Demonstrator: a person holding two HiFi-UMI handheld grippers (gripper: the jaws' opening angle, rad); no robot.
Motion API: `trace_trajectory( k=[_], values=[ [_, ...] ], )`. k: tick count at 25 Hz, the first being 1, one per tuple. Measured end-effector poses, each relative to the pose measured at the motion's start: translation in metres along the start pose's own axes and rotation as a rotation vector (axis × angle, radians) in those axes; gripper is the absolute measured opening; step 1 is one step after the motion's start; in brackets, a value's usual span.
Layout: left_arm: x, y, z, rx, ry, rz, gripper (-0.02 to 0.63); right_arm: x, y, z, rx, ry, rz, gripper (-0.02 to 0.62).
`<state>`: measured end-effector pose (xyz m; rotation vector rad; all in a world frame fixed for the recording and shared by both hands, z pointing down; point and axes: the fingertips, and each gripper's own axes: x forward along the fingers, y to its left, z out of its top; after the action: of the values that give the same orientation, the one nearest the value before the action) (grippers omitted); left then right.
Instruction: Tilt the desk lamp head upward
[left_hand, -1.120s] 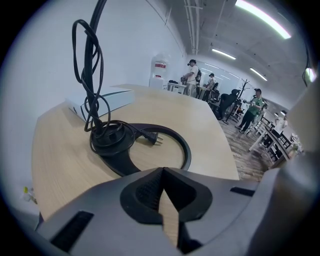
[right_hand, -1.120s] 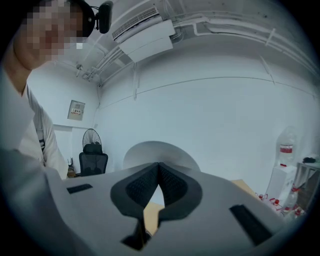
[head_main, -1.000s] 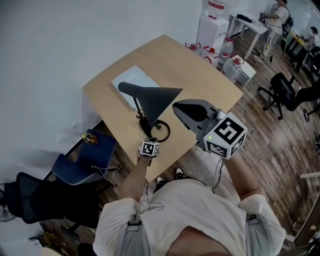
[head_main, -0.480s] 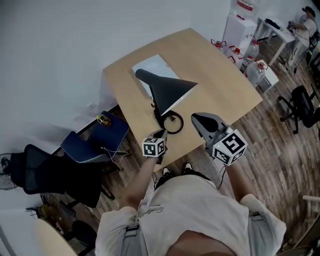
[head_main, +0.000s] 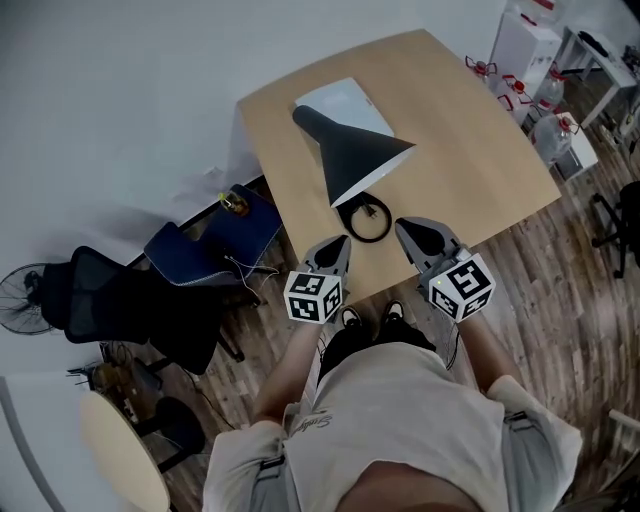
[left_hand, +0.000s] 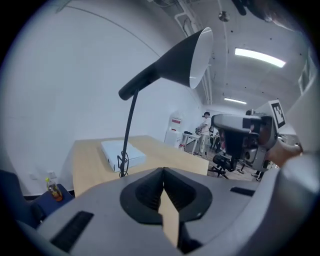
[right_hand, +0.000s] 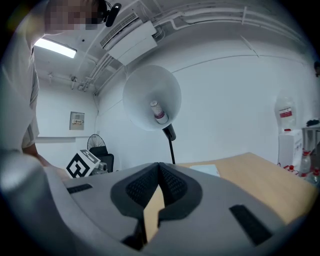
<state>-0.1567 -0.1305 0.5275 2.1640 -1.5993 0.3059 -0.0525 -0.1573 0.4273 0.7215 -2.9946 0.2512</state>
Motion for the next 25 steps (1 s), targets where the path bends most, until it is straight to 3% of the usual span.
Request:
trace_trajectory(
  k=[7,17,25],
  values=[
    [-0.038,-0.014,0.038,0.065,-0.113,-0.017,0.015,0.002,0.028,-0.002,0.043,-0.037,0.003,-0.005],
    [-0.097,-0.033,0.062,0.135,-0.225,-0.080,0.015,-0.010,0.068,0.001,-0.040,-0.053,-0.129,-0.005],
    [-0.128,-0.041,0.050,0.097,-0.270,-0.090,0.015,-0.025,0.107,-0.007,-0.089,-0.029,-0.138,-0.005]
  ],
)
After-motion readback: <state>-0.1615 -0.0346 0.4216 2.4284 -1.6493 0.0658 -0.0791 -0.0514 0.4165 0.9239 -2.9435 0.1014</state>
